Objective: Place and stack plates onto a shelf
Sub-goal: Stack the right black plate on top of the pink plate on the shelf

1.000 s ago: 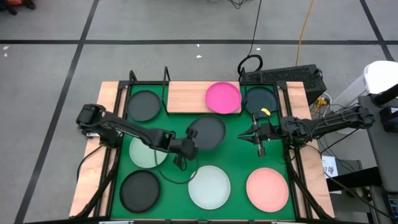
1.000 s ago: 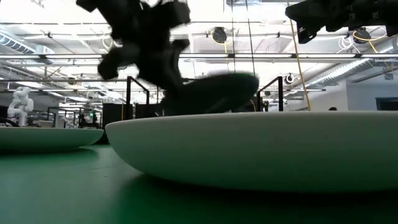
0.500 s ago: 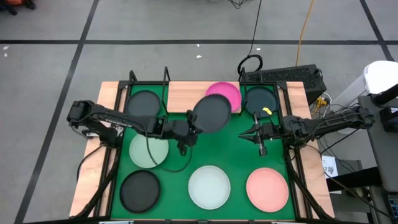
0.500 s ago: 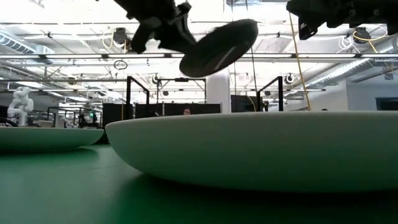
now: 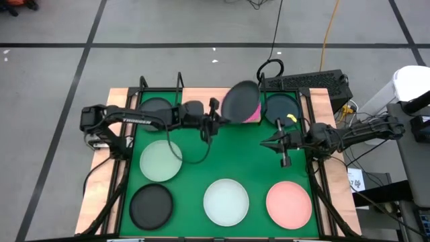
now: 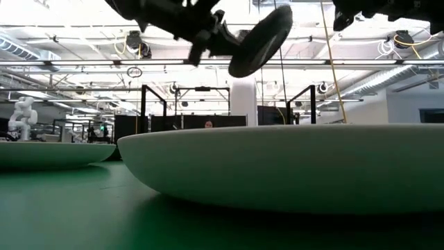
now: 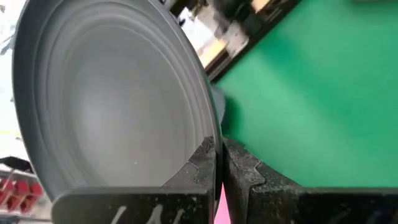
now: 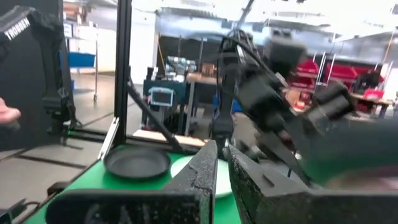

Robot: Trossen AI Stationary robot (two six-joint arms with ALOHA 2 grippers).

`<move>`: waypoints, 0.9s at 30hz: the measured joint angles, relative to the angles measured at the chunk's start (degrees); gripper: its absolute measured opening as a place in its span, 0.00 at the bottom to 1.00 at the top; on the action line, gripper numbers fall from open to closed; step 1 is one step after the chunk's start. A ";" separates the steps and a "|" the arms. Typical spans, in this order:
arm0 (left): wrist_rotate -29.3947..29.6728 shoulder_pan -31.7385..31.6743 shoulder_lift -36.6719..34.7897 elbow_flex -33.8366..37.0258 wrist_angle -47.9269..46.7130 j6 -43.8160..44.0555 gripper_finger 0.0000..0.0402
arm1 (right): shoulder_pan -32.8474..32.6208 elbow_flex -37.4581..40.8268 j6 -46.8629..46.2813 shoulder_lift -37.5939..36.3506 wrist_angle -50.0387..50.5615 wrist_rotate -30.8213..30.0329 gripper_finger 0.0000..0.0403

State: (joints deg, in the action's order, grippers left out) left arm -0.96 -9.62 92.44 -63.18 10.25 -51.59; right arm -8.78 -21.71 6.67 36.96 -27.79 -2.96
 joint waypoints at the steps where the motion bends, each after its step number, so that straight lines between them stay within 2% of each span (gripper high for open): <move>1: -0.43 -1.18 0.49 -0.21 -0.01 -0.17 0.03 | -0.02 0.00 0.12 -0.06 -0.55 0.02 0.06; 11: -6.82 -8.68 9.21 -5.79 -3.45 -1.36 0.03 | 0.00 -0.02 0.49 -0.69 -1.14 -0.24 0.06; 20: -6.87 -10.73 17.45 -11.31 -9.45 -4.15 0.03 | 0.04 -0.02 0.51 -0.87 -1.13 -1.73 0.06; 27: -6.54 -10.69 19.13 -12.45 -11.10 -6.38 0.08 | 0.04 -0.02 0.49 -0.87 -1.12 -1.73 0.06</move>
State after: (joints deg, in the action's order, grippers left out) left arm -7.50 -20.32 111.57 -75.64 -0.85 -57.98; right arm -8.73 -21.74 7.16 36.10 -28.91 -4.69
